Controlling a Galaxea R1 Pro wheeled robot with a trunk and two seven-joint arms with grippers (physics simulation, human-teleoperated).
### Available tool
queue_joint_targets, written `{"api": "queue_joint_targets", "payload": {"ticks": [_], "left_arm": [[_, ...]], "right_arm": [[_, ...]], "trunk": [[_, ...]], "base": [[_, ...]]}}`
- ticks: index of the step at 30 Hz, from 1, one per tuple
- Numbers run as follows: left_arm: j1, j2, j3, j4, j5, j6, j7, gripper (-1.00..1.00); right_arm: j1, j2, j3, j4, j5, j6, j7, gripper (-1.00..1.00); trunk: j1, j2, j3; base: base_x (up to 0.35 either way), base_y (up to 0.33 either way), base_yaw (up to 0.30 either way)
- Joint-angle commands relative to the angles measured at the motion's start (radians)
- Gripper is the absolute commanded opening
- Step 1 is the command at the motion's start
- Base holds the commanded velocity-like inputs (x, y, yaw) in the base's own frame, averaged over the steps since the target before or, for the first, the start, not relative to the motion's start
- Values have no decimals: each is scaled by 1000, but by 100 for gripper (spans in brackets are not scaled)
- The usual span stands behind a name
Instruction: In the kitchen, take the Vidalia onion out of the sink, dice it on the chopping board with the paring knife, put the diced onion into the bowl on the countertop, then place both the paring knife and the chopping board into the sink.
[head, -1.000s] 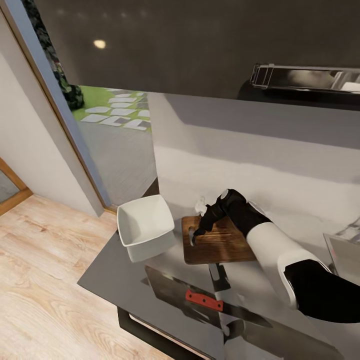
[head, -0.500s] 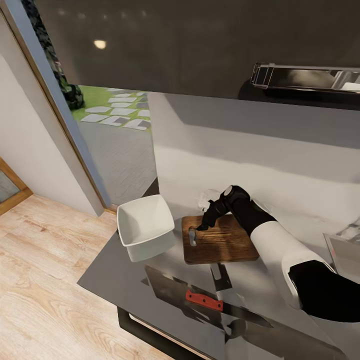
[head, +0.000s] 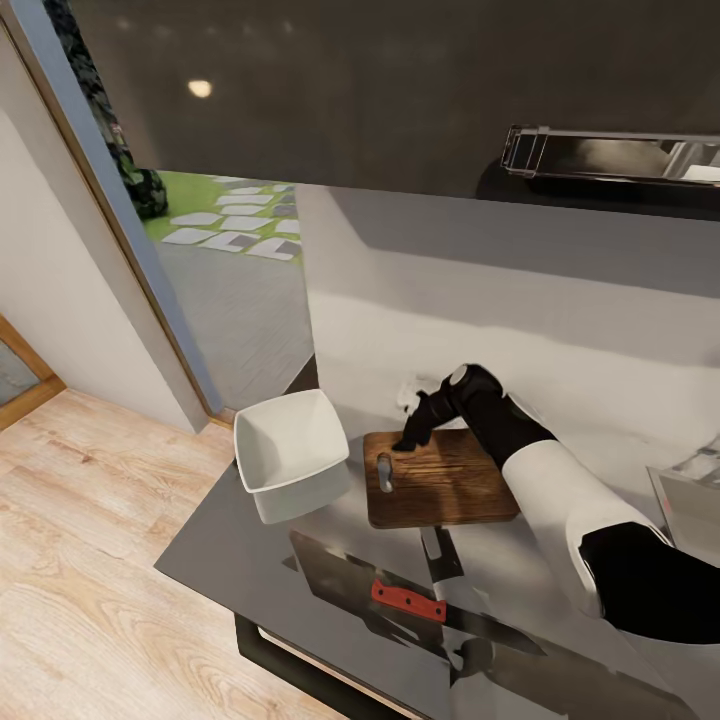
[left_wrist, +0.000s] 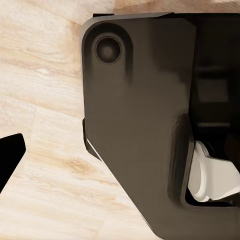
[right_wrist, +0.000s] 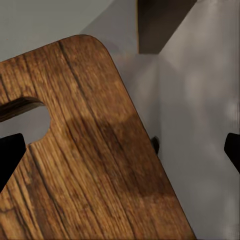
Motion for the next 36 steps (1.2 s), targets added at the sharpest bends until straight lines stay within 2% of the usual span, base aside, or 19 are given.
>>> {"api": "queue_joint_targets", "payload": {"ticks": [1, 16, 19, 23, 27, 36], "left_arm": [[0, 0, -1, 0, 1, -3, -1, 100], [0, 0, -1, 0, 1, -3, -1, 100], [0, 0, -1, 0, 1, -3, -1, 100], [0, 0, -1, 0, 1, -3, -1, 100], [0, 0, 0, 0, 1, -3, -1, 100], [0, 0, 0, 0, 1, -3, -1, 100]], "right_arm": [[-1, 0, -1, -4, 2, 9, 3, 100], [-1, 0, -8, -36, -1, 11, -9, 100], [-1, 0, -27, -37, -2, 11, -8, 100], [-1, 2, -93, -37, -3, 9, -8, 100], [-1, 3, -112, -37, -3, 4, -10, 100], [-1, 1, -119, -28, -3, -39, -16, 100]], "trunk": [[1, -2, -2], [1, -2, -2], [1, -2, -2], [1, -2, -2], [1, -2, -2], [1, -2, -2]], "base": [[0, 0, 0], [0, 0, 0], [0, 0, 0], [0, 0, 0], [0, 0, 0], [0, 0, 0]]}}
